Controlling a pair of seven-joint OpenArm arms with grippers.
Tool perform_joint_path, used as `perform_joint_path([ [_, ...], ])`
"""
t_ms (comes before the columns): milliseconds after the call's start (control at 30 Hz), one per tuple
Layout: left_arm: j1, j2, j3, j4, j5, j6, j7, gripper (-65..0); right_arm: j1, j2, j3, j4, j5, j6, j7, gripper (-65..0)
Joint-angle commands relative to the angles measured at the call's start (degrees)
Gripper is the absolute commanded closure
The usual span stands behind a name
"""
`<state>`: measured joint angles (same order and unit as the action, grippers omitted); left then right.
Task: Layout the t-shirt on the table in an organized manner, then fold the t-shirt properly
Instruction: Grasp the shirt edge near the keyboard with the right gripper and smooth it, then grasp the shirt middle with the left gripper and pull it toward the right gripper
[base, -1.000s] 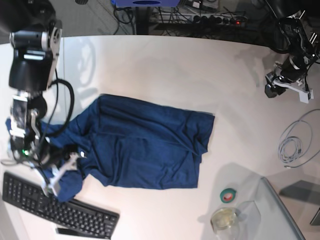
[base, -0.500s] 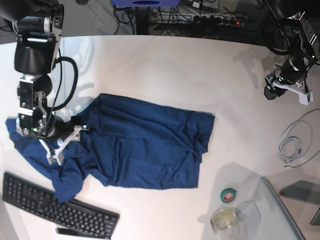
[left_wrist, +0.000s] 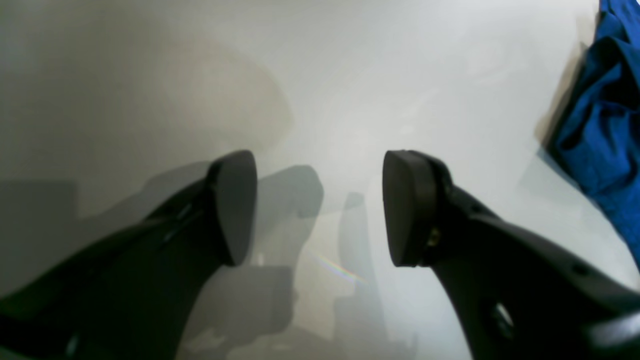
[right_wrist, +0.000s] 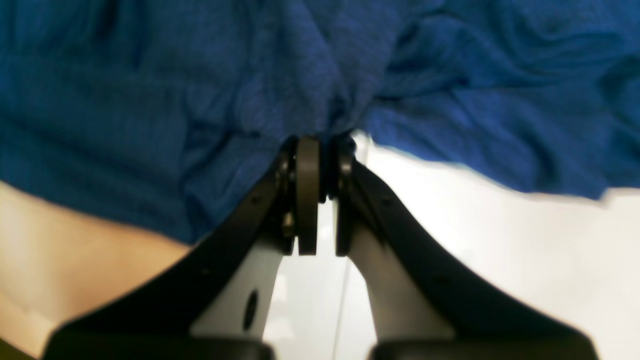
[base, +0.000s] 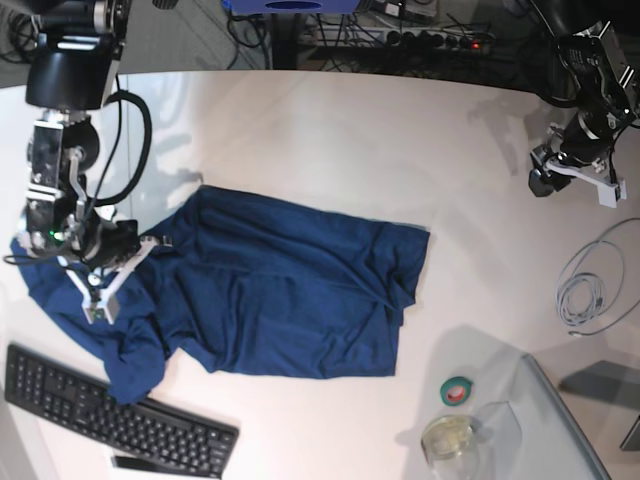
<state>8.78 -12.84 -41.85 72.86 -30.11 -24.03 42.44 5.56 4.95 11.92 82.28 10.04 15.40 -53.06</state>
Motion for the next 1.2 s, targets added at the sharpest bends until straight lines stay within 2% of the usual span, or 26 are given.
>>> perform_joint_path([
  [0,-0.3,-0.8,0.0,1.2,-1.1,-0.4,-0.8,-38.3,0.0,0.5,0.3,3.9,0.2,0.0,0.1,-0.3],
  [100,-0.6,-0.1,1.6,1.2,-1.1,-0.4,-0.6,-38.3,-4.0,0.5,0.3,11.5,0.2,0.0,-2.8,-0.3],
  [200,-0.5,0.5,7.9,2.8,-1.1,-0.4,-0.9,-38.3,-8.2,0.5,2.6,17.3,0.2,0.0,-4.8,-0.3],
  [400,-1.8,3.2,21.1,10.0,-1.1,-0.4,-1.0,-38.3,-12.6,-0.3,7.0,17.2,0.2,-0.1,-5.1,-0.3],
  [500,-7.3,6.6,27.9,10.5,-1.1,-0.4,-1.0,-38.3,-13.1,-0.3,7.5,15.7,0.2,-0.1,-5.0,-0.3],
  [633,-17.7,11.4,36.0,1.3,-1.0,-0.4,-1.2,-38.3,-13.2,-0.3,7.3,15.3,0.2,-0.1,-5.0,-0.3],
  [700,-22.4,13.6,39.9,-5.1,-0.9,-0.4,-3.6,-38.2,-13.2,-0.3,7.2,15.3,0.2,-0.1,-5.0,-0.3],
  [767,-26.2,15.0,44.3,-12.7,-0.9,-0.4,-8.6,-38.2,-13.2,-0.4,7.4,15.3,0.2,-0.1,-5.0,-0.3],
  [900,-33.2,15.7,53.8,-31.0,-0.9,-0.3,-19.6,-38.2,-13.2,-0.4,7.5,15.4,0.2,-0.1,-5.0,-0.3],
  [1000,-35.4,15.6,57.4,-39.6,-1.0,-0.1,-26.4,-38.2,-13.6,-0.4,7.6,15.7,0.2,-0.1,-5.0,-0.3],
  [1067,-35.5,15.2,57.4,-41.9,-1.0,-0.1,-28.4,-38.2,-13.9,-0.4,9.3,15.9,0.2,-0.1,-5.0,-0.3],
  [1167,-35.2,12.3,57.4,-42.6,-1.0,-0.1,-28.5,-38.2,-13.9,-0.4,12.1,15.8,0.2,-0.1,-5.1,-0.3],
])
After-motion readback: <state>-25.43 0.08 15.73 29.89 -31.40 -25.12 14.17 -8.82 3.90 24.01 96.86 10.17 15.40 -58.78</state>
